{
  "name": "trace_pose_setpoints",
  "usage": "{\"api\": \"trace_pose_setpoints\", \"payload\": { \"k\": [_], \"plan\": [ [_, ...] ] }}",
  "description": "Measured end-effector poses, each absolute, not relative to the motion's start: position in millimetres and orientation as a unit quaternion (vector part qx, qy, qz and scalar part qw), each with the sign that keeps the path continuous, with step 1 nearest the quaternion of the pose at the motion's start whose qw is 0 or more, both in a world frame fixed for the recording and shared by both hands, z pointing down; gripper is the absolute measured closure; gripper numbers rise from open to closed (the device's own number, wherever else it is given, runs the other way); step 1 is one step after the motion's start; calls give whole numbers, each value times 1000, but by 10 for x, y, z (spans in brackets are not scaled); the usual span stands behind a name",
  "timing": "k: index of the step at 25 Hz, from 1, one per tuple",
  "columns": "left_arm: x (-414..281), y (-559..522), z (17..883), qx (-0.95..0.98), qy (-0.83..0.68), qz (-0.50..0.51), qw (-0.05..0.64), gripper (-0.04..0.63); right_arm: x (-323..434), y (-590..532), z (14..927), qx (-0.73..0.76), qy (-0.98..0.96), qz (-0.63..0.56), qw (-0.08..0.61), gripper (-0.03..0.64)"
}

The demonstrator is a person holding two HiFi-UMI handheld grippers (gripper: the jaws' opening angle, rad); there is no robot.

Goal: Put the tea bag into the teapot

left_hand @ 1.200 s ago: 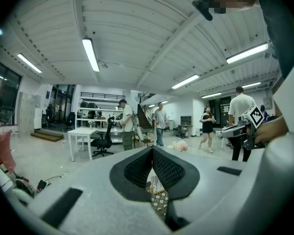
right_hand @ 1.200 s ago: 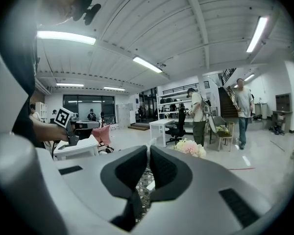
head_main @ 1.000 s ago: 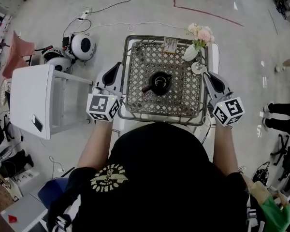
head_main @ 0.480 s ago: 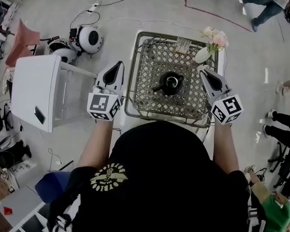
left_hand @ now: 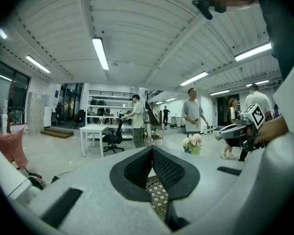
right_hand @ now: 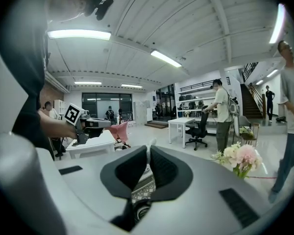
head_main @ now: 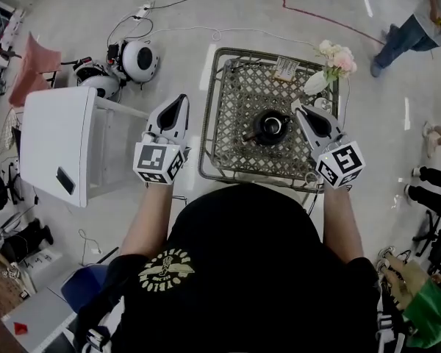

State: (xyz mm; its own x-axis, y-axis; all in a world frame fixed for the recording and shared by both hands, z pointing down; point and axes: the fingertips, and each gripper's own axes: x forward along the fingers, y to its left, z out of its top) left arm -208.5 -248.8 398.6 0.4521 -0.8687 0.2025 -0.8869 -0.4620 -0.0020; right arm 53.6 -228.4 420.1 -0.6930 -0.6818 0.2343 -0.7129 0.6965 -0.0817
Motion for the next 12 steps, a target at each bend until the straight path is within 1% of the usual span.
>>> {"api": "trace_pose_setpoints", "payload": {
  "k": [2, 3, 5, 6, 12],
  "plan": [
    [-2134, -2510, 4002, 852, -513, 89, 53, 598, 479, -2267, 4186, 376, -919, 85, 83, 594],
    [-2156, -2526, 4014, 853, -511, 90, 54, 598, 451, -2257, 4183, 373, -920, 87, 78, 581],
    [-2187, -2556, 4040, 855, -508, 91, 56, 598, 412, -2241, 4195, 371, -922, 88, 75, 520],
    [-2195, -2568, 4051, 856, -506, 91, 56, 598, 401, -2237, 4205, 372, -921, 88, 74, 511],
    [-2165, -2629, 4049, 867, -487, 85, 55, 598, 381, -2208, 4175, 391, -913, 85, 74, 505]
  ]
}}
